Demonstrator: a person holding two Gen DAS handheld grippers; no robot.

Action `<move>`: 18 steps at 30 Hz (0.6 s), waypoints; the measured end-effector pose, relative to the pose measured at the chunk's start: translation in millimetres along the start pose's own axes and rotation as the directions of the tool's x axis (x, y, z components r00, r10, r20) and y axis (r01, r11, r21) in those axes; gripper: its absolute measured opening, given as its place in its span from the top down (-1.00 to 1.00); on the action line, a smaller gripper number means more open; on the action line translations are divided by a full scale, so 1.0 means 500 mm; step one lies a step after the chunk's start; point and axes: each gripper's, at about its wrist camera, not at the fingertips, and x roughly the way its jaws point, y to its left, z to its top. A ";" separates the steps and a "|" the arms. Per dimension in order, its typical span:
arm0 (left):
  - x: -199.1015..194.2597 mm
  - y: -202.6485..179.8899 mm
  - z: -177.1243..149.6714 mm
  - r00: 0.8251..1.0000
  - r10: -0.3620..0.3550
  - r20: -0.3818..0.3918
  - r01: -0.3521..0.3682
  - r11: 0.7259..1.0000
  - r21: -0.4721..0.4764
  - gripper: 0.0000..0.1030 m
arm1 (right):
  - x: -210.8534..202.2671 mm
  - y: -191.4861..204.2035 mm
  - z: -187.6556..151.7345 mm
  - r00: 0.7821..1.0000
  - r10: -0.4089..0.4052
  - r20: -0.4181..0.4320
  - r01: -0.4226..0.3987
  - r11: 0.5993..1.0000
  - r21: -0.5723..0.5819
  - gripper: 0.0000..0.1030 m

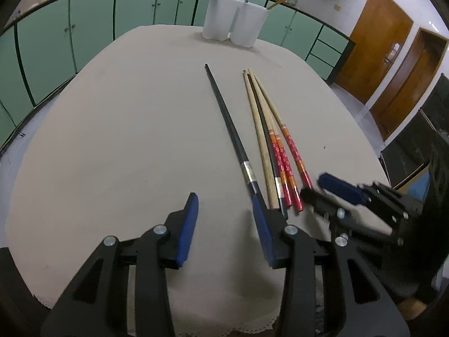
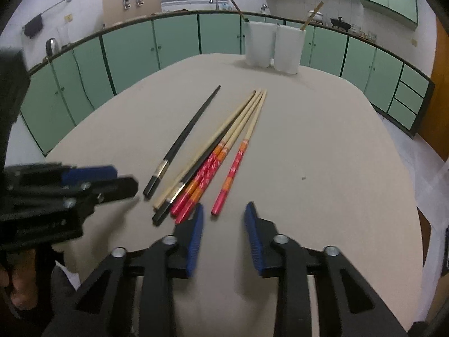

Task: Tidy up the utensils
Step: 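Grasp a red-patterned chopstick with the right tool while the left tool grasps the black chopstick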

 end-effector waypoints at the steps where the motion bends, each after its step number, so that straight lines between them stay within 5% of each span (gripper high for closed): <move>1: -0.002 0.000 -0.001 1.000 -0.001 0.003 0.001 1.000 0.000 0.23 | 0.002 -0.004 0.003 1.000 0.001 0.001 -0.001 1.000 0.006 0.66; 3: 0.000 -0.004 -0.001 1.000 -0.008 0.008 0.008 1.000 0.008 0.23 | 0.005 -0.020 0.006 1.000 0.003 0.002 -0.003 1.000 0.023 0.85; 14: 0.024 -0.056 0.008 0.999 0.039 0.023 -0.041 0.994 0.098 0.23 | -0.022 -0.100 -0.023 1.000 -0.026 0.009 0.024 0.992 0.123 0.88; 17: 0.026 -0.054 0.007 0.997 0.074 0.035 -0.077 0.992 0.101 0.46 | -0.022 -0.098 -0.020 1.000 -0.028 0.010 0.026 0.993 0.119 0.88; 18: 0.024 -0.051 0.004 0.996 0.080 0.042 -0.084 0.991 0.101 0.72 | -0.021 -0.097 -0.019 1.000 -0.025 0.010 0.024 0.992 0.122 0.88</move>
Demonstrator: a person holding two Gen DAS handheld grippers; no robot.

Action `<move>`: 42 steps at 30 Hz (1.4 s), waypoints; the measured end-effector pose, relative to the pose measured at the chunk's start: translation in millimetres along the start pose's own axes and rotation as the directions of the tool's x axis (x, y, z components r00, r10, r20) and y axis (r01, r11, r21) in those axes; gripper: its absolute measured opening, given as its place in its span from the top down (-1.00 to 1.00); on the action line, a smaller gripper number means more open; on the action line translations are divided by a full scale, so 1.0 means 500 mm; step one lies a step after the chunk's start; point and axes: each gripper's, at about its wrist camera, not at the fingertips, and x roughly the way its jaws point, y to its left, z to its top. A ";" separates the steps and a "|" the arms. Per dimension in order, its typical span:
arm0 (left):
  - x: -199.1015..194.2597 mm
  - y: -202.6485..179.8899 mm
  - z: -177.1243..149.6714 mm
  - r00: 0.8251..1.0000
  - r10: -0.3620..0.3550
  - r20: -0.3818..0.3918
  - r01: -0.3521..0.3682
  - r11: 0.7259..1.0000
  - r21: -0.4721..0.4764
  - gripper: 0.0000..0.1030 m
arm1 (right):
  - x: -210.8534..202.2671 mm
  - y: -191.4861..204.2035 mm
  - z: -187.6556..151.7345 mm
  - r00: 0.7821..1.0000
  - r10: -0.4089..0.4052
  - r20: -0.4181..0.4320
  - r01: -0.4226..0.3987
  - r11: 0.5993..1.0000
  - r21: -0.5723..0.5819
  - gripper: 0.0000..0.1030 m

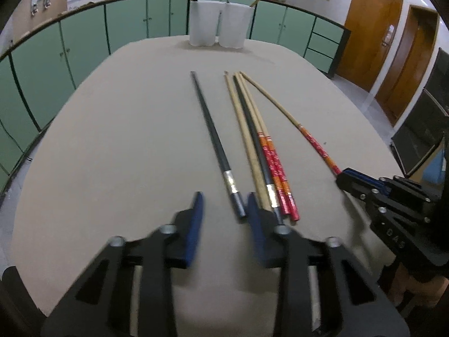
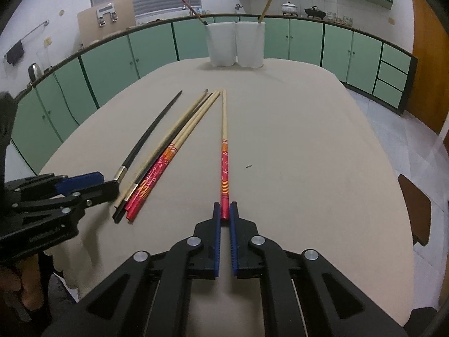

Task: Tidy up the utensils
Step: 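Grasp a red-patterned chopstick with the right tool while the left tool grasps the black chopstick, then carry both chopsticks up to the white utensil holder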

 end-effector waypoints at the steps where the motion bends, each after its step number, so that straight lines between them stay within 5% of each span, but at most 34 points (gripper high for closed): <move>1: -0.001 0.007 -0.003 1.000 0.000 0.005 0.000 1.000 -0.009 0.87 | 0.000 0.001 0.000 1.000 0.002 0.002 -0.002 1.000 0.003 0.88; 11: -0.021 0.030 -0.025 0.999 0.036 0.038 -0.035 0.999 -0.020 0.85 | -0.007 0.011 -0.016 0.999 -0.013 0.029 0.013 1.000 0.015 0.88; 17: -0.035 0.035 -0.037 0.996 0.073 0.045 -0.070 0.996 -0.062 0.88 | -0.017 0.008 -0.023 0.993 -0.113 0.031 0.110 0.989 0.099 0.88; 29: -0.051 0.043 -0.031 0.998 0.036 0.053 -0.032 0.996 -0.083 0.89 | -0.026 0.021 -0.016 0.997 -0.074 0.032 0.072 0.996 0.061 0.89; 42: -0.228 0.073 0.137 0.984 -0.014 0.177 0.028 0.996 -0.080 0.89 | -0.210 0.035 0.226 0.990 -0.024 0.137 0.029 0.999 -0.030 0.89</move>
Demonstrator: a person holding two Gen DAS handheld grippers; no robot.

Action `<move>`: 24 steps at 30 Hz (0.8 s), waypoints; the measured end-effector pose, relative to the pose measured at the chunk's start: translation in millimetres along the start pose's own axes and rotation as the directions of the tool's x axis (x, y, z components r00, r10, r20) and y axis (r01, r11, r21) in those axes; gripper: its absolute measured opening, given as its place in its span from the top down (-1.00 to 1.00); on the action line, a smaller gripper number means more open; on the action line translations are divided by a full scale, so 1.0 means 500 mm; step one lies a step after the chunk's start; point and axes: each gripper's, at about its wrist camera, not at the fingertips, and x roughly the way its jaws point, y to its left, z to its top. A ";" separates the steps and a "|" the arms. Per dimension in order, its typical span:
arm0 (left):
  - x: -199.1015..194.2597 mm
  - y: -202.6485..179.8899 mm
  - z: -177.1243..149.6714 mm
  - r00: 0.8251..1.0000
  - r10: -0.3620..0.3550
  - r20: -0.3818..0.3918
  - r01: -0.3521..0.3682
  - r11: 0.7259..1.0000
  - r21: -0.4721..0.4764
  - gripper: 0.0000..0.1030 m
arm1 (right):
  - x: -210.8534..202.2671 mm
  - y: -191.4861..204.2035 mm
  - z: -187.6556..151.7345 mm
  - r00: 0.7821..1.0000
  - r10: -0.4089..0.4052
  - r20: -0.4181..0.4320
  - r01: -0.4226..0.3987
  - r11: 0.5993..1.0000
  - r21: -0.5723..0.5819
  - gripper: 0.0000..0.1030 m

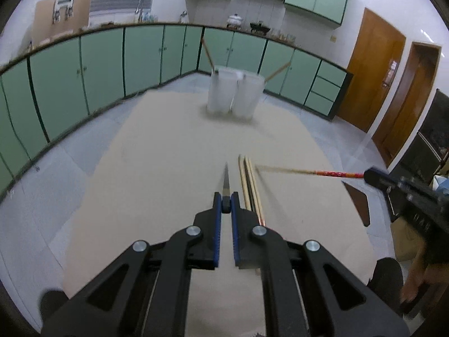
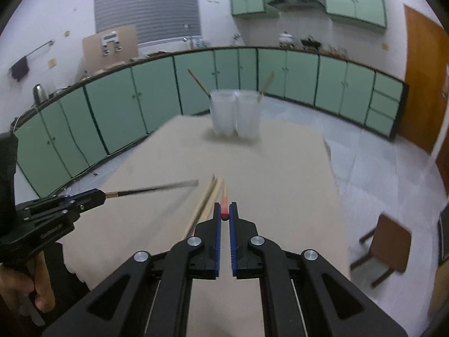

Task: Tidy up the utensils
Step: 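Carry both chopsticks up to the white utensil holder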

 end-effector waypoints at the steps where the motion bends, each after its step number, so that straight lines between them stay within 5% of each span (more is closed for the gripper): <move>1: -0.010 0.000 0.020 1.000 0.003 0.014 -0.003 1.000 0.016 0.89 | -0.005 -0.001 0.030 1.000 0.008 -0.002 -0.008 1.000 -0.018 0.89; 9: -0.018 -0.004 0.138 0.999 -0.046 -0.003 0.046 0.996 0.077 0.89 | 0.036 -0.017 0.182 0.994 0.059 -0.091 -0.066 0.994 -0.083 0.89; 24: 0.042 0.010 0.271 0.988 -0.099 -0.114 0.110 0.989 0.098 0.89 | 0.100 -0.035 0.319 0.968 0.097 -0.230 -0.121 0.988 -0.092 0.89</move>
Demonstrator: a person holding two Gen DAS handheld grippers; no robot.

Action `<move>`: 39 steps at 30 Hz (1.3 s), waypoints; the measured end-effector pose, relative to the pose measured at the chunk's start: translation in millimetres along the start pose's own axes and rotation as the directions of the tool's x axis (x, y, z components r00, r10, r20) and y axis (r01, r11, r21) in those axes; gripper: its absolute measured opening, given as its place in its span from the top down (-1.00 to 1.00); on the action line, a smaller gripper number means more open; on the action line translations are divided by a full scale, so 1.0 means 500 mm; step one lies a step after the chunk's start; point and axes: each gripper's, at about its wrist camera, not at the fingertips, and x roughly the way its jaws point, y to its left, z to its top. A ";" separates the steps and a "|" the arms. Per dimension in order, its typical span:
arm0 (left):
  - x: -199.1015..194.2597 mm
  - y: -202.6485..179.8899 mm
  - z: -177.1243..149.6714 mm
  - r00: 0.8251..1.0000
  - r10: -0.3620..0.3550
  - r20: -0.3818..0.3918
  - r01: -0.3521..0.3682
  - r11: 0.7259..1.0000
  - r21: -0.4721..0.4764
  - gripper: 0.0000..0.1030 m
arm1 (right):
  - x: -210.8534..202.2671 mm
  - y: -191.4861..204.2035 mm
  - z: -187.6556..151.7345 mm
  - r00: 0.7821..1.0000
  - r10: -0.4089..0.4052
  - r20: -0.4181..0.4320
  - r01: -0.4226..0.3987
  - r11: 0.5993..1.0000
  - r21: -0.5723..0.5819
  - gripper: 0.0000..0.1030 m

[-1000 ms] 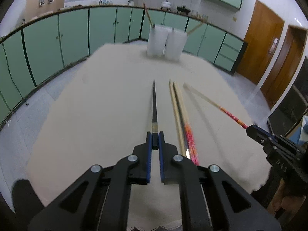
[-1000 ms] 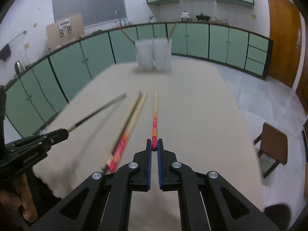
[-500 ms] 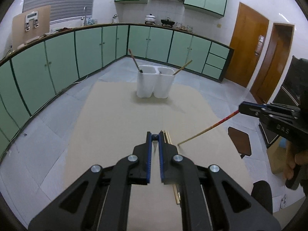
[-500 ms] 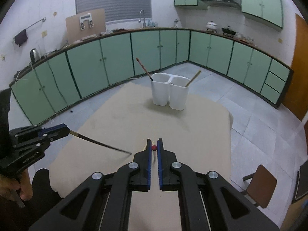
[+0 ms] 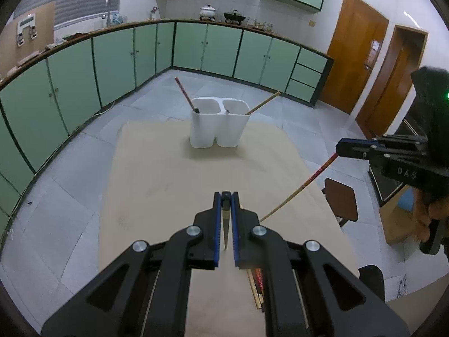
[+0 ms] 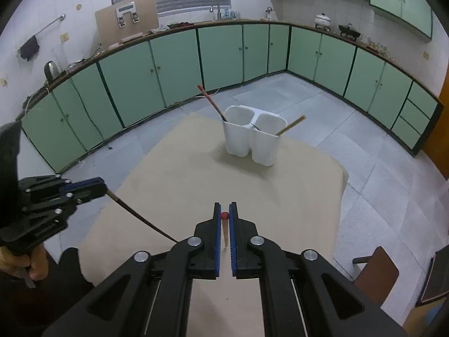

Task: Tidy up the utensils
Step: 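Carry both chopsticks up to the white utensil holder, then open both tools to drop the chopsticks into the holder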

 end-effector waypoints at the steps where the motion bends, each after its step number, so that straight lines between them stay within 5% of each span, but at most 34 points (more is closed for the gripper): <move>1: 0.000 -0.001 0.012 1.000 -0.001 -0.002 0.001 1.000 0.008 0.89 | -0.003 -0.004 0.007 1.000 0.001 -0.003 -0.001 1.000 0.003 0.89; 23: 0.000 -0.023 0.377 0.985 0.055 0.166 -0.061 0.998 0.032 0.89 | -0.081 -0.090 0.340 0.991 -0.081 0.106 0.075 0.996 0.057 0.89; 32: 0.101 -0.002 0.494 0.968 0.085 0.235 -0.086 0.996 -0.008 0.89 | 0.029 -0.152 0.430 0.983 -0.119 0.139 0.104 0.988 0.113 0.89; 39: 0.248 0.038 0.480 0.979 0.082 0.188 -0.076 0.996 -0.040 0.89 | 0.176 -0.222 0.413 0.991 -0.111 0.071 0.098 0.980 0.173 0.89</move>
